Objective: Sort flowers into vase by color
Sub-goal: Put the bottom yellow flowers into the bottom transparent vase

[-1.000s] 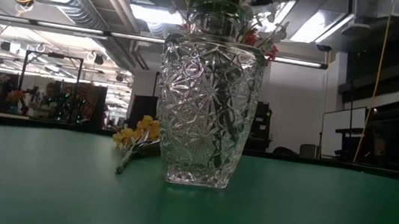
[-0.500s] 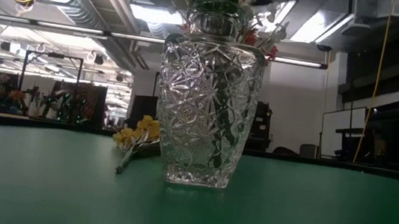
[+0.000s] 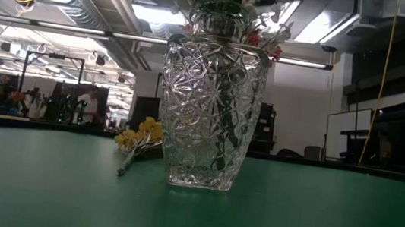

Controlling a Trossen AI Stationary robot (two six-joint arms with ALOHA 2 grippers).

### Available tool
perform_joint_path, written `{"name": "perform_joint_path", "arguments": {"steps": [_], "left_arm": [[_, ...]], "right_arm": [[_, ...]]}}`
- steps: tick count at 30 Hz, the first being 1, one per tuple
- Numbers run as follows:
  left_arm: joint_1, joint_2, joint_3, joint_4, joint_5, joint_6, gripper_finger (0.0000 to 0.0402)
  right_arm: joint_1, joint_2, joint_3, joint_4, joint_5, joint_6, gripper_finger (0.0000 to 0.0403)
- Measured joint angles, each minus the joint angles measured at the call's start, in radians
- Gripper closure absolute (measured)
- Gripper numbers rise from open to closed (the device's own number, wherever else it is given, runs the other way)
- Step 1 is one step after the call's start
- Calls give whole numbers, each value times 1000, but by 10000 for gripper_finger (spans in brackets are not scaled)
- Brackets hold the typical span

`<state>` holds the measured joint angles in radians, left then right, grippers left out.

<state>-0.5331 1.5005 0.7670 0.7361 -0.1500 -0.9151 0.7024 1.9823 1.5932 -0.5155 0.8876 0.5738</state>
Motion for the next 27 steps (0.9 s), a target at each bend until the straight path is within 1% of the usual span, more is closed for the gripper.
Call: {"name": "perform_joint_path", "arguments": {"steps": [5, 12, 15, 19, 27], "left_arm": [[13, 3, 0, 3, -30, 10, 402], [30, 69, 0, 40, -15, 9, 402], [30, 82, 0, 41, -16, 10, 402], [30, 83, 0, 47, -16, 10, 402], [30, 83, 0, 52, -24, 10, 402]], "right_arm": [[-35, 0, 0, -15, -49, 1, 400], [-77, 0, 0, -37, -51, -2, 400], [-83, 0, 0, -41, -53, -2, 400], [-75, 0, 0, -27, -120, -1, 400], [-59, 0, 0, -29, -173, 23, 400]]}}
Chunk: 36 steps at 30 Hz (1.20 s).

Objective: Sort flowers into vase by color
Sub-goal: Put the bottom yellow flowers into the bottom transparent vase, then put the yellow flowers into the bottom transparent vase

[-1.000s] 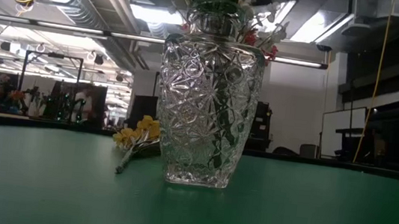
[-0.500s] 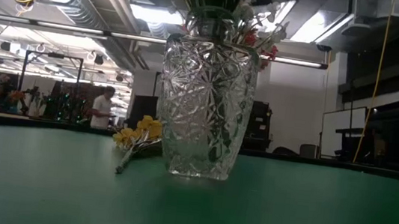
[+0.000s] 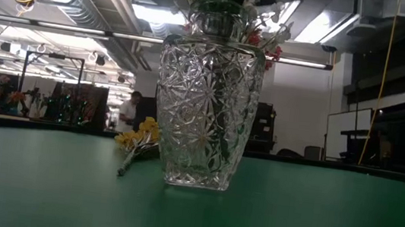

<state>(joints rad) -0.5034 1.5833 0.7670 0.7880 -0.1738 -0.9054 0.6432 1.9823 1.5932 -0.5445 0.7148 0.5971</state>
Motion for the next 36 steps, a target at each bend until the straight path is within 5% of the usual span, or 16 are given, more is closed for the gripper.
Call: {"name": "perform_joint_path", "arguments": {"steps": [8, 20, 28, 36], "left_arm": [[-2, -48, 0, -53, 124, 0, 402], [-22, -188, 0, -658, 125, 148, 401], [-90, -188, -1, -935, -230, 299, 401], [-61, -142, -16, -937, -320, 463, 350]], "right_arm": [[25, 0, 41, -16, 7, -27, 400], [87, -1, 134, -53, 18, -105, 400], [97, -1, 134, -54, 1, -105, 400], [97, -1, 134, -61, -5, -107, 400]]}}
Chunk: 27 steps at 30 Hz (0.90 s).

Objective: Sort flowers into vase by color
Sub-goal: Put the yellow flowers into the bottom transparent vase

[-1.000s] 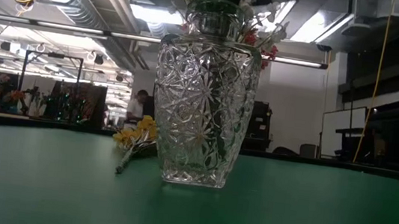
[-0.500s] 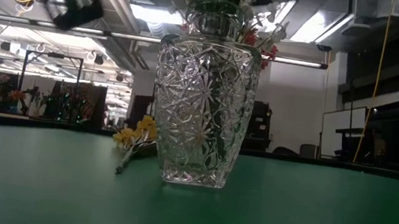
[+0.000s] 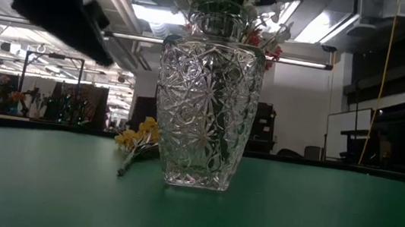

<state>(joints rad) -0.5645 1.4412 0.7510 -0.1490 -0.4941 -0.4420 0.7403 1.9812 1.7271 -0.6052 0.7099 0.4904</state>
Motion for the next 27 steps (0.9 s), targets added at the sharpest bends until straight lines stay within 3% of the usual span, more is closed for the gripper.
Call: {"name": "perform_joint_path", "arguments": {"steps": [5, 9, 13, 18, 24, 27], "left_arm": [[44, 35, -17, -20, -25, -141, 302], [77, 45, -19, -176, -39, -406, 281], [53, 45, -19, -289, -86, -547, 277], [0, 36, -19, -362, -121, -600, 277], [-75, -42, -12, -333, -133, -596, 277], [-116, -104, 0, -318, -211, -585, 277]], "right_arm": [[0, 0, 0, 0, -44, 2, 400], [0, 0, 0, 0, -49, 2, 400], [0, 0, 0, 0, -83, 2, 400], [0, 0, 0, -1, -112, 8, 400], [0, 0, 0, -3, -120, 10, 400], [0, 0, 0, -3, -120, 10, 400]]}}
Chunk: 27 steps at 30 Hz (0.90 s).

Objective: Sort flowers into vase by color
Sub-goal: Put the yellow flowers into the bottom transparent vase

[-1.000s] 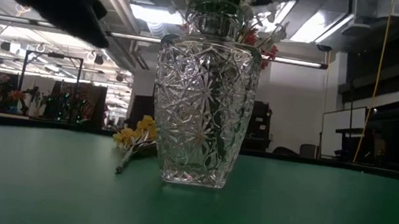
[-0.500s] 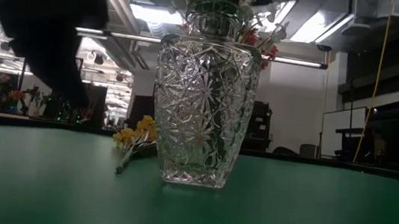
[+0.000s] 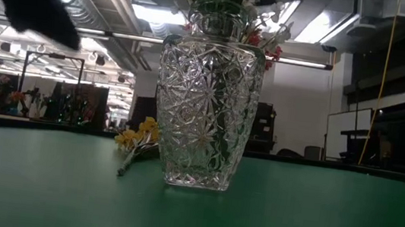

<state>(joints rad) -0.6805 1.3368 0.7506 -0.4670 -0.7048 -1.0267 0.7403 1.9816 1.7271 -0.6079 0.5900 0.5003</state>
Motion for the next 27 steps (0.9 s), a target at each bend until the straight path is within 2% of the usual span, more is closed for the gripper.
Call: {"name": "perform_joint_path", "arguments": {"steps": [3, 5, 9, 11, 14, 19, 27], "left_arm": [[-38, -71, 3, -16, -120, -58, 277], [-37, -108, 5, -108, -154, -197, 277], [-20, -111, -3, -432, -146, -578, 279], [-27, -106, -27, -463, -155, -703, 279], [-27, -102, -80, -308, -159, -717, 280], [4, -18, -158, 105, -102, -535, 280], [103, 169, -160, 411, -90, -332, 280]], "right_arm": [[0, 0, 0, 5, 0, 1, 400], [0, 0, 0, 7, 0, 8, 400], [0, 0, 0, 9, 0, 31, 400], [0, 0, 0, 8, -3, 42, 400], [0, 0, 0, 8, -14, 45, 400], [0, 0, 0, 8, -16, 45, 400], [0, 0, 0, 8, -24, 45, 400]]}}
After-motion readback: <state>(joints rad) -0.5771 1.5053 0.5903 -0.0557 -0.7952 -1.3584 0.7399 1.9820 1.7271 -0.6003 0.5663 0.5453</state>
